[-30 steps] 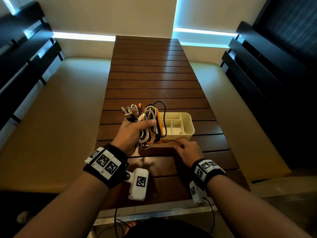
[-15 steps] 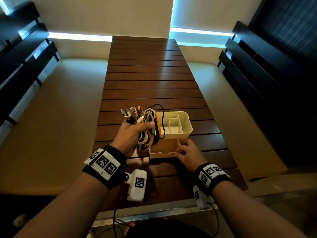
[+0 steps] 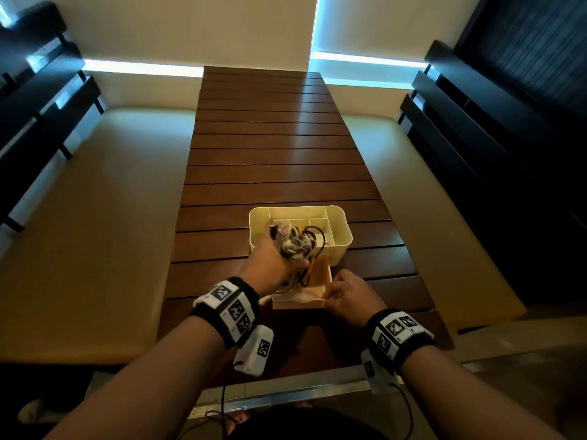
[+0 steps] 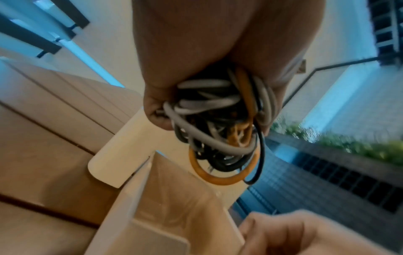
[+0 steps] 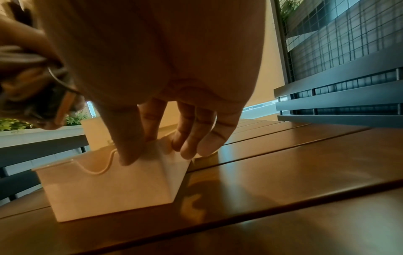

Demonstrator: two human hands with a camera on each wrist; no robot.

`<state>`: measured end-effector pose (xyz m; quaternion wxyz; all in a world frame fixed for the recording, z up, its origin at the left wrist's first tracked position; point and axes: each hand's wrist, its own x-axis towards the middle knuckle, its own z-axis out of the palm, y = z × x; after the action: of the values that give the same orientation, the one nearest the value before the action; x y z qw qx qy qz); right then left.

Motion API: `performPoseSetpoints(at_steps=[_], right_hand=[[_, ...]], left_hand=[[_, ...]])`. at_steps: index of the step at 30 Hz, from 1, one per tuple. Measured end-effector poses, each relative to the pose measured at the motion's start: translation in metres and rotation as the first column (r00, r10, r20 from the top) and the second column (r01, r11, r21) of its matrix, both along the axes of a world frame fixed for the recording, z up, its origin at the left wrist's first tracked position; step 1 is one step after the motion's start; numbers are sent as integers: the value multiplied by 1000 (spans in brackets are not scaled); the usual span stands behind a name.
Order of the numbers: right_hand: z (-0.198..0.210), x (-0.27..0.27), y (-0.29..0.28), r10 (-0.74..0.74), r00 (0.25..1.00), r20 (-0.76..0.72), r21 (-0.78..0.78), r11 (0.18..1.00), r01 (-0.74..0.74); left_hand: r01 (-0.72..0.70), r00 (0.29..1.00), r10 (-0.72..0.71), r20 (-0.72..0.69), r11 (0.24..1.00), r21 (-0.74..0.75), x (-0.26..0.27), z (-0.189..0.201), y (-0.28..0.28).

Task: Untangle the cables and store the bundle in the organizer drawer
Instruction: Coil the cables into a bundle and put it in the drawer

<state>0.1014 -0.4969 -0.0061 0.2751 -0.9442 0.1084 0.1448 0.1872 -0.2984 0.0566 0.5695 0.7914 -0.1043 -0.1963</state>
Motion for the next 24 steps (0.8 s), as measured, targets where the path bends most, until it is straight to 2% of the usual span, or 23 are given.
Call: performPoseSetpoints(at_steps=[3,6,9,12,15,19,24], right_hand=[[-1,-3,-2,36,999,-10,-38,999,-37],[-3,-6,-2,43,998,35,-69,997,-41],[-4,-6,-1,37,999,25,-79,996,-34],[-4,-8,0,20,1000,10,-79,997,-19],[-3,-8,2,28,1000,-13,-84,996,-29],[12,-9,-1,-44,998,-38,50,998,46],[41,-6,-2,-59,978,199,73,996,45]], left_hand=[[123,981,-159,115,955,268,-10,-12,-16],[167,916,-327,233,837,521,-16,-20,-27],[144,841,-455,295,712,687,-17,-27,-32],[104,794,-516,322,636,764,-18,-35,-34],[90,793,-531,297,585,806,-16,-39,-41],[125,801,-565,200,484,866,-13,-39,-48],[109,772,-601,206,444,889,-11,-49,-51]])
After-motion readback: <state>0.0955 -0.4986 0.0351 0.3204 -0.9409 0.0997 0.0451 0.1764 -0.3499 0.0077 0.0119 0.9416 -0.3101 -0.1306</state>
